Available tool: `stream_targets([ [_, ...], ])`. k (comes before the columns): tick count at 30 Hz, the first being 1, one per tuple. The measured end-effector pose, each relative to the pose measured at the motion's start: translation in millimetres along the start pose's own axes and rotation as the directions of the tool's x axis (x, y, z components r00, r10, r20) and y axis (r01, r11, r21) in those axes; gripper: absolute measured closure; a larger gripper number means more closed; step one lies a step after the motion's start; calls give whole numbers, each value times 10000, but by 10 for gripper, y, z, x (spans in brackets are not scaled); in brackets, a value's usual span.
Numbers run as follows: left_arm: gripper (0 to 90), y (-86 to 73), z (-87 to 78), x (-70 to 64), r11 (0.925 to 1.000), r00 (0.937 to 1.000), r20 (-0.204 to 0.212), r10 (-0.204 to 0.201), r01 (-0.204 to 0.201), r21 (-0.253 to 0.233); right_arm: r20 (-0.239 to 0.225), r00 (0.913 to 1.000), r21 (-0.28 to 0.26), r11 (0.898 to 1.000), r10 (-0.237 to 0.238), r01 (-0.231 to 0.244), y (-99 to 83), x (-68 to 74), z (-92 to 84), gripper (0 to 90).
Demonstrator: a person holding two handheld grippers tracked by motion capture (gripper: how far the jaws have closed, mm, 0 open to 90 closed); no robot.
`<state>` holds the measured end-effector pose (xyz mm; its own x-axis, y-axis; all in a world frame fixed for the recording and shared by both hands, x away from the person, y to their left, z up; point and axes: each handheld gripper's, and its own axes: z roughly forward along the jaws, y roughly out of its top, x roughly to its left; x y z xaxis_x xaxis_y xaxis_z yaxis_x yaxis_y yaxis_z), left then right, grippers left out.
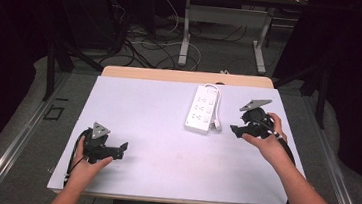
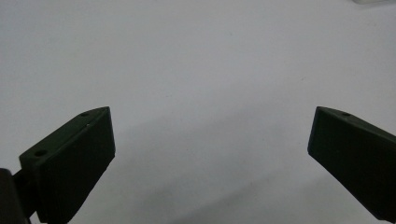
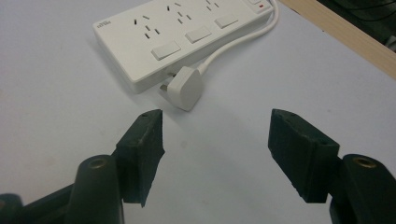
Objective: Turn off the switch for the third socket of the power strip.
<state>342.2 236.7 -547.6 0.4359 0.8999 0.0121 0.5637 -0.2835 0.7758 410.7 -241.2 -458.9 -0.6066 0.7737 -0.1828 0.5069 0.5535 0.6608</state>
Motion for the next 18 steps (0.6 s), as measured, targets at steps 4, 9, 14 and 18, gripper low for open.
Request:
stream_targets([
  [4,5,-1,2,1,10000,10000,7,-28,28,-2,-61,10000,174,9998,-45,46,48,-22,26,353],
  [9,5,0,0,8,10000,10000,12,11,-11,16,-34,9998,417,9989,-194,195,114,-31,65,355],
  [14,5,-1,0,10,10000,10000,26,-18,18,6,-141,9994,520,9981,-324,331,181,-31,106,389],
  [18,5,-2,-1,12,10000,10000,21,-15,15,10,-419,9985,619,9974,-350,376,234,-19,147,418],
])
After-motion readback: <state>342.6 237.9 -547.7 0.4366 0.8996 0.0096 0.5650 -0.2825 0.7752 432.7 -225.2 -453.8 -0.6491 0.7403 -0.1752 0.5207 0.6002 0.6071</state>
